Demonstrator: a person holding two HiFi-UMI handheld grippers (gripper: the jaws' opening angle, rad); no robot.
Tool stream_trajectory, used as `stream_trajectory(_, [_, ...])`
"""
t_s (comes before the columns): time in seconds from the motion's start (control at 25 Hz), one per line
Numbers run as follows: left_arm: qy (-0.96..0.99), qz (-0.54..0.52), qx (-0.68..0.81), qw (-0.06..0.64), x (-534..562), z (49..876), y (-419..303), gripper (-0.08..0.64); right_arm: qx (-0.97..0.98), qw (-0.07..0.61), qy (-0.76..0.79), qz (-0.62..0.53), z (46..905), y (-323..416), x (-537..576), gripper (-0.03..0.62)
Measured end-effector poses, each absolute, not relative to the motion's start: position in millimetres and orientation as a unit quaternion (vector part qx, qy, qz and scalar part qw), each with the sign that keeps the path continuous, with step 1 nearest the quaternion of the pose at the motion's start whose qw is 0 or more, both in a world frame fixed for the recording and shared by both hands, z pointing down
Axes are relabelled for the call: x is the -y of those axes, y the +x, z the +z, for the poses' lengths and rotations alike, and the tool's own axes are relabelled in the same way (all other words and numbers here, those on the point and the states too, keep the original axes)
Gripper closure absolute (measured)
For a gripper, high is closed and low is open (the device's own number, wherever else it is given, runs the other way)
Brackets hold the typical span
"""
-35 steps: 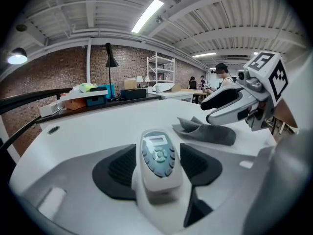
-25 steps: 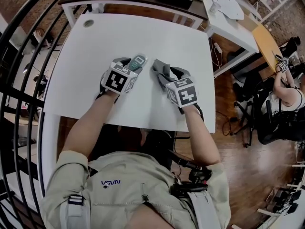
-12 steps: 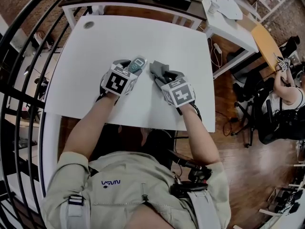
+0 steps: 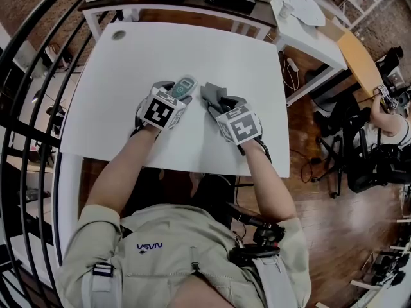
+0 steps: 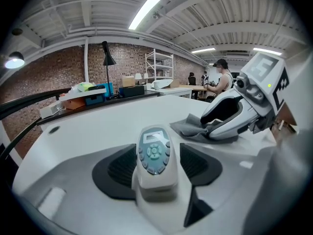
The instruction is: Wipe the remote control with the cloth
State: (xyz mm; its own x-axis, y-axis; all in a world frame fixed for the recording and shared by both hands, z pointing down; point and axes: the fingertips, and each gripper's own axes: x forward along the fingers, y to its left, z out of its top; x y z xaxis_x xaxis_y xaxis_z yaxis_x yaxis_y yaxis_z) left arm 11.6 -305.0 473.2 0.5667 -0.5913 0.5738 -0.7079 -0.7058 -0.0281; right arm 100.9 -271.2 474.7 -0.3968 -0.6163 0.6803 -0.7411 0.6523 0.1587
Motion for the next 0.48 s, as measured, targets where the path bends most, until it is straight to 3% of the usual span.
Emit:
stream_trajectory(0.16, [0.878, 0.287, 0.37, 0.099, 305.5, 472.6, 10.9, 0.325, 0.827, 0.375, 0.411, 0.078, 476.2, 101.2, 270.0, 0.532])
stream_trajectory(0.48, [0.877, 0.269, 0.387, 0.096, 305.1, 466.4, 5.7, 0.313, 0.829, 0.361, 0.423, 0.062, 463.4, 102.4, 268.1, 0.566])
